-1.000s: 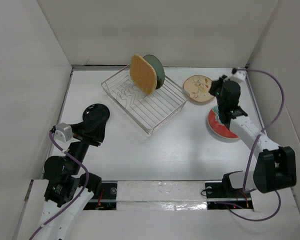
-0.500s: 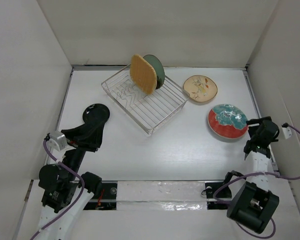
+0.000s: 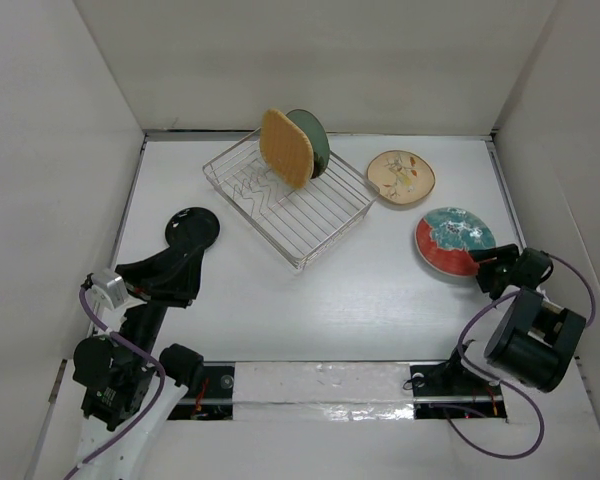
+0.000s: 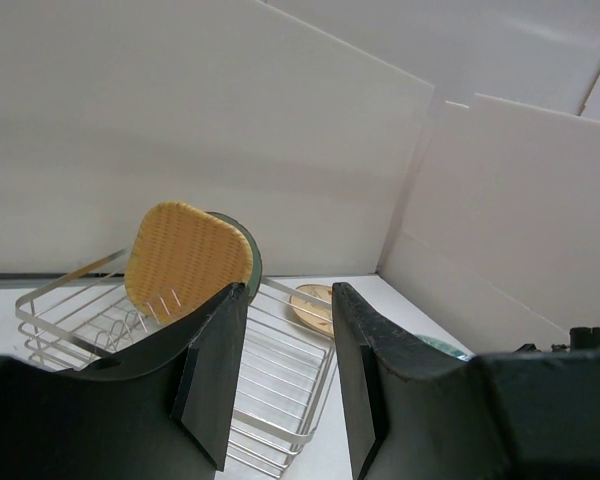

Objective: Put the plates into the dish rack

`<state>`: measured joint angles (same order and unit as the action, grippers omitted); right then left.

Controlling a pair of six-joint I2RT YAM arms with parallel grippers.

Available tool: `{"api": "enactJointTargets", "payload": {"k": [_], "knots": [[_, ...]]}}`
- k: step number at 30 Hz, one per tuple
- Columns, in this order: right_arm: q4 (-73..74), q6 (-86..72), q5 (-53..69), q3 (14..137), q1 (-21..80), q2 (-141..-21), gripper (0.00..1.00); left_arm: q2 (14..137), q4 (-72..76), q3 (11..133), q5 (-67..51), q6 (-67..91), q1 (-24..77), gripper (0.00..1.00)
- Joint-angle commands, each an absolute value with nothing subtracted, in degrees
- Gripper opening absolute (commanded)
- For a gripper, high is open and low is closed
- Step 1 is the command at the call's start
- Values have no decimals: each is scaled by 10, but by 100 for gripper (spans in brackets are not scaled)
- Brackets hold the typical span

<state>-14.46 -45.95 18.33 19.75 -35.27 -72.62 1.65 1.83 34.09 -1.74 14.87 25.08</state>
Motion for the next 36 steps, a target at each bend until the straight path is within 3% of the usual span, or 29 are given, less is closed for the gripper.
{"api": "enactJointTargets", "payload": {"k": [1, 6, 7, 10, 13, 16, 18, 22, 27, 30, 36], "knots": [[-238, -485, 234, 190, -353, -788, 63, 11, 36, 339, -13, 148, 255, 36], [-320, -534, 253, 167, -359, -843, 24, 21, 35, 340, -13, 148, 255, 36], [-337, -540, 251, 161, -359, -838, 12, 25, 35, 340, -15, 148, 255, 36], [-340, -550, 225, 141, -359, -788, 0, 32, 35, 340, -18, 149, 255, 36], [-306, -555, 207, 130, -359, -711, 0, 37, 35, 339, -18, 149, 255, 36], [-219, -546, 166, 146, -340, -553, 0, 44, 35, 339, -23, 150, 255, 36], [-164, -520, 106, 191, -298, -430, 0, 47, 35, 339, -24, 149, 255, 36], [-104, -470, 47, 293, -211, -333, 0, 54, 36, 339, -25, 149, 255, 36], [-112, -411, 79, 456, -75, -437, 0, 58, 35, 339, -23, 148, 255, 36], [-131, -361, 32, 550, 42, -521, 0, 61, 35, 339, -19, 145, 255, 36], [-95, -237, 4, 820, 220, -762, 0, 67, 33, 339, -14, 142, 255, 36]]}}
